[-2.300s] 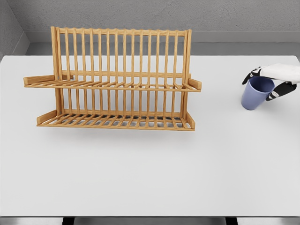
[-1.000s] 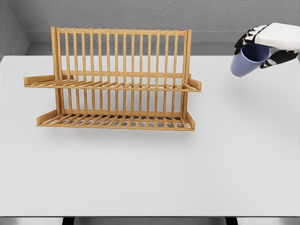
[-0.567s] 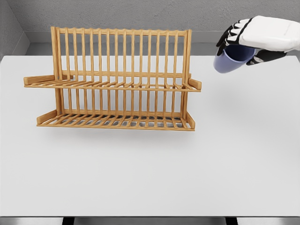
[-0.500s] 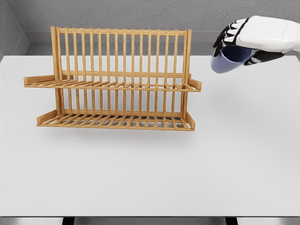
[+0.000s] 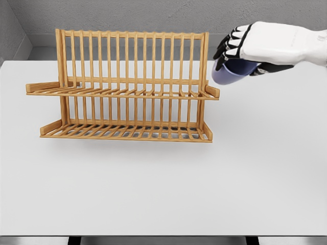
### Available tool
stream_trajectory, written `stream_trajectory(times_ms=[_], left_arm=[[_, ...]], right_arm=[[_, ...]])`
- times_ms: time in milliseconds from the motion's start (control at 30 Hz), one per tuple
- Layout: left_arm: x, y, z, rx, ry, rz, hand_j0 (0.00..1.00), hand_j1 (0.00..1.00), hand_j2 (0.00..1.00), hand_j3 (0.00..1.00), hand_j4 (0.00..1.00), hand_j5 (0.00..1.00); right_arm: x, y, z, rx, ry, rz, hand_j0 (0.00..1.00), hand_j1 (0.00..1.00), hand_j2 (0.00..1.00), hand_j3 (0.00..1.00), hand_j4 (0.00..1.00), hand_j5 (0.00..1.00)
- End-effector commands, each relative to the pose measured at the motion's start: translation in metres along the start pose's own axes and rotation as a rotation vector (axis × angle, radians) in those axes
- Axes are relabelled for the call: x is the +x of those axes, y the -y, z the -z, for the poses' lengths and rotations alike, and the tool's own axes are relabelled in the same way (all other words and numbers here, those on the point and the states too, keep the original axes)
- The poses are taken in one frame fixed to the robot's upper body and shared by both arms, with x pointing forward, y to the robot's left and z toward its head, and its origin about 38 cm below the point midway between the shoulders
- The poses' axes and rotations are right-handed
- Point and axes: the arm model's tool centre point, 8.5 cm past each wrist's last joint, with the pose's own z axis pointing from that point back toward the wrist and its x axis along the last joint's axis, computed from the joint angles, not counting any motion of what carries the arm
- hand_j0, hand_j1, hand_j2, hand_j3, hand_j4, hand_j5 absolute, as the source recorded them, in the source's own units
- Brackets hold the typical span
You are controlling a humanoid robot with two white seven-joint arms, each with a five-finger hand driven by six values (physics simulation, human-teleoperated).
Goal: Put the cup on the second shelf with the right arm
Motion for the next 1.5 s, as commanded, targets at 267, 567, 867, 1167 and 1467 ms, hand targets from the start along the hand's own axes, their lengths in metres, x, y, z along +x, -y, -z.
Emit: stream_trajectory(times_ms=[267, 567, 867, 1167, 1467], left_arm=[[0.000, 0.000, 0.000, 0.000, 0.000, 0.000, 1.00, 1.00, 1.00, 1.00, 1.00, 1.00], [0.000, 0.000, 0.000, 0.000, 0.000, 0.001, 1.00, 1.00, 1.00, 1.00, 1.00, 1.00], [0.000, 0.000, 0.000, 0.000, 0.000, 0.001, 1.00, 1.00, 1.00, 1.00, 1.00, 1.00], [0.000, 0.000, 0.000, 0.000, 0.000, 0.001, 1.00, 1.00, 1.00, 1.00, 1.00, 1.00], [0.000, 0.000, 0.000, 0.000, 0.000, 0.000, 1.00, 1.00, 1.00, 1.00, 1.00, 1.00]], right_arm=[[0.019, 0.016, 0.014, -0.036, 0.068, -0.046, 0.65, 0.65, 0.65, 0.65, 0.65, 0.65], [0.027, 0.001, 0.030, -0.002, 0.112, -0.018, 0.65, 0.65, 0.65, 0.65, 0.65, 0.65], [0.029, -0.005, 0.038, 0.015, 0.127, -0.006, 0.67, 0.67, 0.67, 0.67, 0.67, 0.67], [0.024, 0.000, 0.034, 0.011, 0.099, -0.009, 1.00, 1.00, 1.00, 1.00, 1.00, 1.00], [-0.045, -0.009, -0.069, -0.042, -0.222, 0.076, 1.00, 1.00, 1.00, 1.00, 1.00, 1.00]])
